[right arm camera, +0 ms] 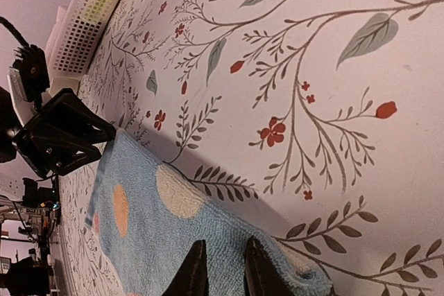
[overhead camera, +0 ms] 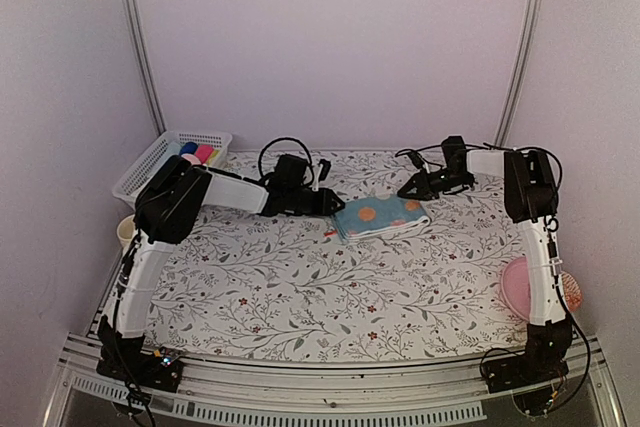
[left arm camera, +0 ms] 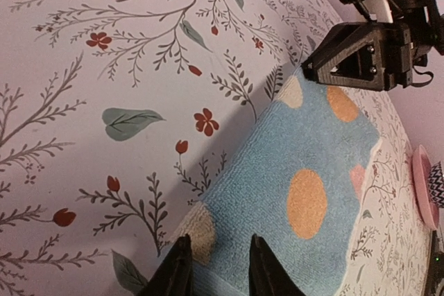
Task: Roll the towels
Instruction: Smooth out the towel at the center of the board, then rotate the towel at the center of the board, then pick up the towel from the center of the board.
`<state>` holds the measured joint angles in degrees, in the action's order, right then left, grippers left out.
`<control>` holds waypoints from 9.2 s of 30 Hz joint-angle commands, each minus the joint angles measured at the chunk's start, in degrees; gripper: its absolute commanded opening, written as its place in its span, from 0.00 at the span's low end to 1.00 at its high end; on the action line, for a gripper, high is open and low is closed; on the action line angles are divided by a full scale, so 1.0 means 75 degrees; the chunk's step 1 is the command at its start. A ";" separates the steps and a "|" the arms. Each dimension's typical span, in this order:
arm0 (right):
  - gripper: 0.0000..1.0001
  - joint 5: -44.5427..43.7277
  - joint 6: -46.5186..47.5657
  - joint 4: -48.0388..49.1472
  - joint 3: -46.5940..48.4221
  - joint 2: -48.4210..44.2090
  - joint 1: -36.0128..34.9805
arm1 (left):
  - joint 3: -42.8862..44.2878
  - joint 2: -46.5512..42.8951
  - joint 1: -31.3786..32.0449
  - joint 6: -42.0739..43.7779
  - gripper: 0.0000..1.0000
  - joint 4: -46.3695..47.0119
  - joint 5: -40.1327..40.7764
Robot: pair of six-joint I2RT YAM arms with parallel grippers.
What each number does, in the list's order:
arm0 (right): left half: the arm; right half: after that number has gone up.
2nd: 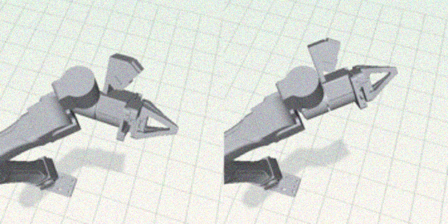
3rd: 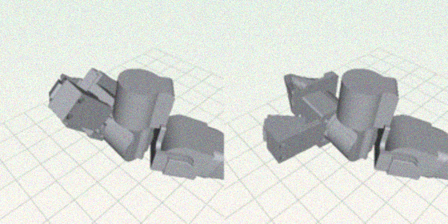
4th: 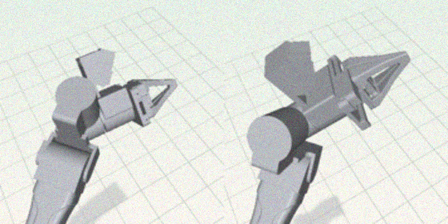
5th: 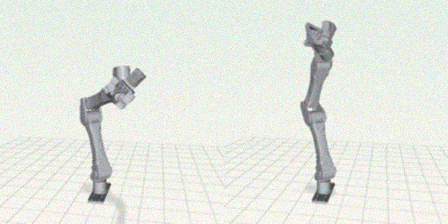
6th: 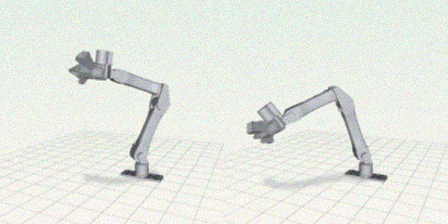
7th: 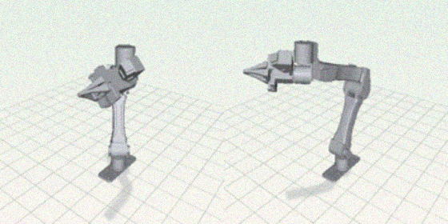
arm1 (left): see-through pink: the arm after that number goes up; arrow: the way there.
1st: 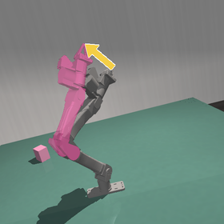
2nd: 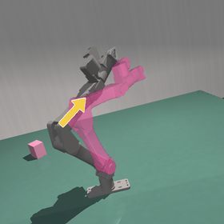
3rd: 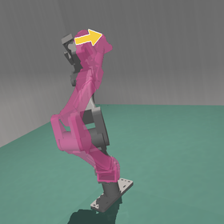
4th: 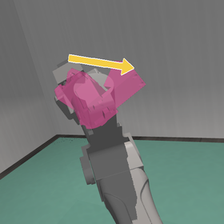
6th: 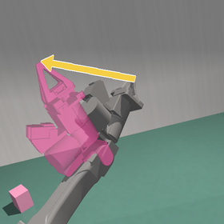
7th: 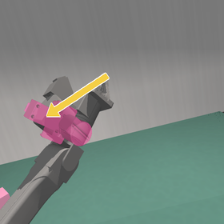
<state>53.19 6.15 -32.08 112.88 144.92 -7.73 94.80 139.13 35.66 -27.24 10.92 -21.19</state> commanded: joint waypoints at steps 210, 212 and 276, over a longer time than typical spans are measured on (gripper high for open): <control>0.99 -0.4306 0.4091 0.0758 -0.5124 -0.6977 -0.2989 | -0.6027 -0.4607 0.2947 0.7786 0.84 0.1299 0.2673; 0.99 -0.4303 0.4101 0.0820 -0.5241 -0.7115 -0.2925 | -0.5662 -0.4281 0.3077 0.7933 0.81 0.1024 0.2924; 0.76 -0.5593 0.7125 0.5844 -0.9455 -0.6562 -0.4683 | -0.3128 -0.2494 0.1039 0.5875 0.00 -0.2090 -0.1706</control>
<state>19.49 62.87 4.23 42.00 93.36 -42.02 70.15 118.93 44.27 18.00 -2.48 -29.91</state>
